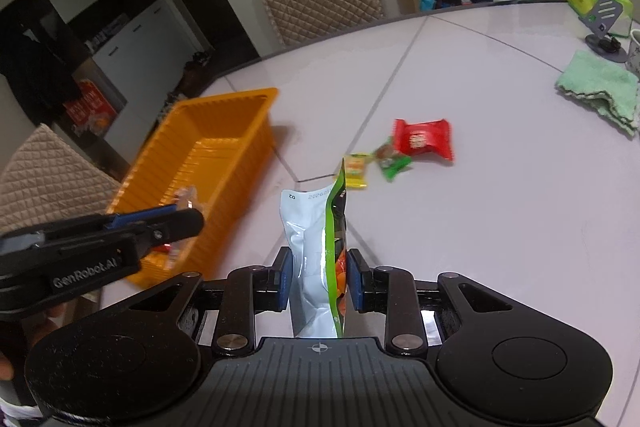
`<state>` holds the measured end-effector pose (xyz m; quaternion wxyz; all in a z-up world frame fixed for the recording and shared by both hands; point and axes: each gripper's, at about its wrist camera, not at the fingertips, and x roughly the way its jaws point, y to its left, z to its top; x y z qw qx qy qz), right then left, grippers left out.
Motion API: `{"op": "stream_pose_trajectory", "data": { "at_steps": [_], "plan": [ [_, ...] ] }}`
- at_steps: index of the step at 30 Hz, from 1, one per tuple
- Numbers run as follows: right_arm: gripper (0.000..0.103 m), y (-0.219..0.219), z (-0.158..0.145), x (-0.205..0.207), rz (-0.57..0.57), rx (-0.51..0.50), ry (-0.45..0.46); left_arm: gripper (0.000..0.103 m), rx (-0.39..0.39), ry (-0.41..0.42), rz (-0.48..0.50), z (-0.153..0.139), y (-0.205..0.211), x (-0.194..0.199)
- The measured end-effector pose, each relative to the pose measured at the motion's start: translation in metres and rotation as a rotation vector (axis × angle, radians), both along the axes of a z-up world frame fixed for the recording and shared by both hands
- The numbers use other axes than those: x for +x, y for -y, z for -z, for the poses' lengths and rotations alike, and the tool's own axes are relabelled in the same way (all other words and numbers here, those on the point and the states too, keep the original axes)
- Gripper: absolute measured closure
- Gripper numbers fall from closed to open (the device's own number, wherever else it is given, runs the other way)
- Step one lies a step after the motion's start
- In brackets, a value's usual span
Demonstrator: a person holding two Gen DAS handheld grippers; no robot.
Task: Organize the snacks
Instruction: 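Carry both held snacks over the orange tray with both grippers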
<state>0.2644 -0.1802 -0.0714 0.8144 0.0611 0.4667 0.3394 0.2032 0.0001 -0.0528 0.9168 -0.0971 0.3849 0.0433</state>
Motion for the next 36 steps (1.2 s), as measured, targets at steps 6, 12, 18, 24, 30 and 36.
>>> {"op": "stream_pose_trajectory", "data": {
  "at_steps": [6, 12, 18, 24, 30, 36],
  "plan": [
    [0.074, -0.026, -0.013, -0.014, -0.033, 0.054, -0.020, 0.084, 0.019, 0.008, -0.043, -0.009, -0.022, -0.021],
    [0.074, -0.058, -0.021, -0.021, -0.076, 0.091, -0.039, 0.084, 0.045, 0.014, -0.102, -0.015, -0.052, -0.036],
    [0.074, -0.094, -0.021, -0.024, -0.114, 0.092, -0.041, 0.084, 0.060, 0.013, -0.146, -0.018, -0.078, -0.042],
    [0.074, -0.120, -0.019, -0.021, -0.137, 0.087, -0.036, 0.084, 0.060, 0.008, -0.176, -0.015, -0.101, -0.040],
    [0.074, -0.144, -0.013, -0.014, -0.143, 0.073, -0.024, 0.084, 0.062, -0.004, -0.190, -0.008, -0.114, -0.033],
    [0.074, -0.161, -0.007, -0.004, -0.148, 0.063, -0.025, 0.084, 0.060, -0.013, -0.205, -0.002, -0.127, -0.026]
  ]
}}
